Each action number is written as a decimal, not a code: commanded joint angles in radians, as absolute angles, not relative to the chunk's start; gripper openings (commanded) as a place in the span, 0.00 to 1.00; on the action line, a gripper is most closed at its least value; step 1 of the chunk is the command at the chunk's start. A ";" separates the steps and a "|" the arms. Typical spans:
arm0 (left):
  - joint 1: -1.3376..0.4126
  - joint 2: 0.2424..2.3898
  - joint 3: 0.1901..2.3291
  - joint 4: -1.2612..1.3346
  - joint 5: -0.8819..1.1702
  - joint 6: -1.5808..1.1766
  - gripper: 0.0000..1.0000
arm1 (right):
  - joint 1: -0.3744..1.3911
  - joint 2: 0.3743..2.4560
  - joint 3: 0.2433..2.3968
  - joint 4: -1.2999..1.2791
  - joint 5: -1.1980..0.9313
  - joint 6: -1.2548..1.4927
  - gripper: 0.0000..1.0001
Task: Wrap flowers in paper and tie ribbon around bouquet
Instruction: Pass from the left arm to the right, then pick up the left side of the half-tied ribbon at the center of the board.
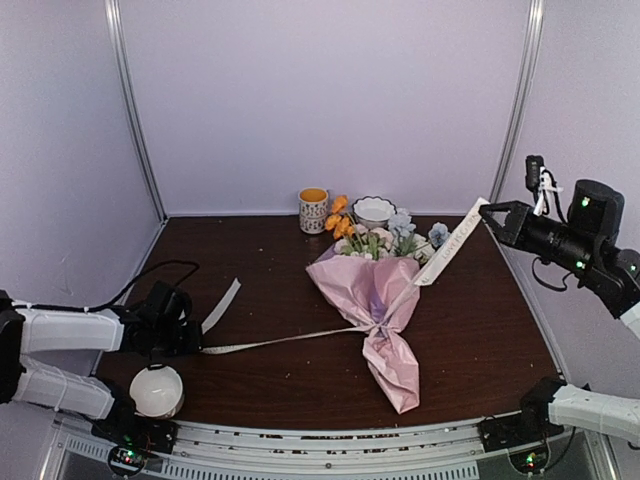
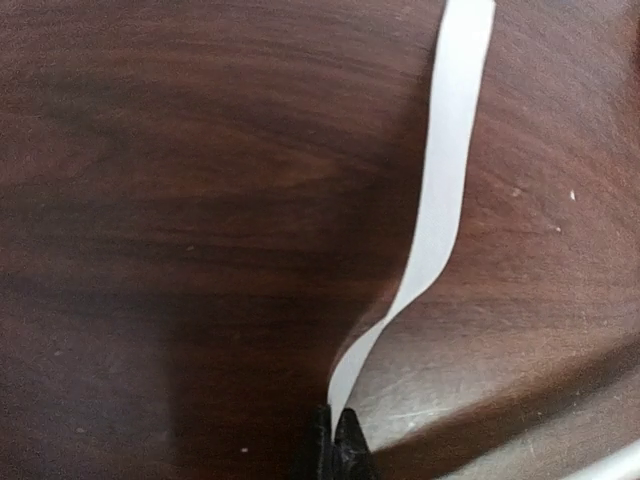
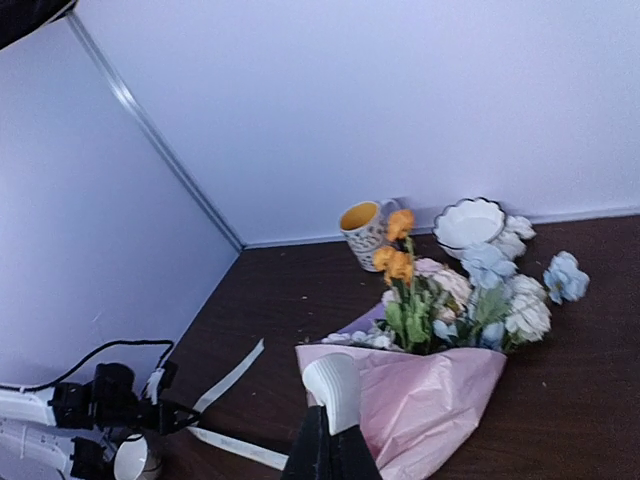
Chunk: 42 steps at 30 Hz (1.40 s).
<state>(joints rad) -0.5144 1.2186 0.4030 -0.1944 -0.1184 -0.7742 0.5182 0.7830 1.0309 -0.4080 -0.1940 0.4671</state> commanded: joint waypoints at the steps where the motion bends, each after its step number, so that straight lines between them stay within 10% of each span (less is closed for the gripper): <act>1: -0.488 1.091 0.294 -0.250 -0.222 -0.963 0.00 | 0.338 0.707 0.830 -0.490 -0.193 0.592 0.00; 13: -0.432 0.679 0.221 -0.511 -0.455 -1.062 0.00 | -0.216 0.662 0.479 -0.490 -0.394 0.575 0.00; 32: -0.428 0.785 0.399 -0.311 -0.293 -0.787 0.00 | -0.196 0.756 0.427 -0.515 -0.423 0.488 0.00; 42: -0.673 0.927 0.723 -0.172 -0.246 -0.529 0.00 | -0.094 0.754 0.549 -0.575 -0.297 0.513 0.64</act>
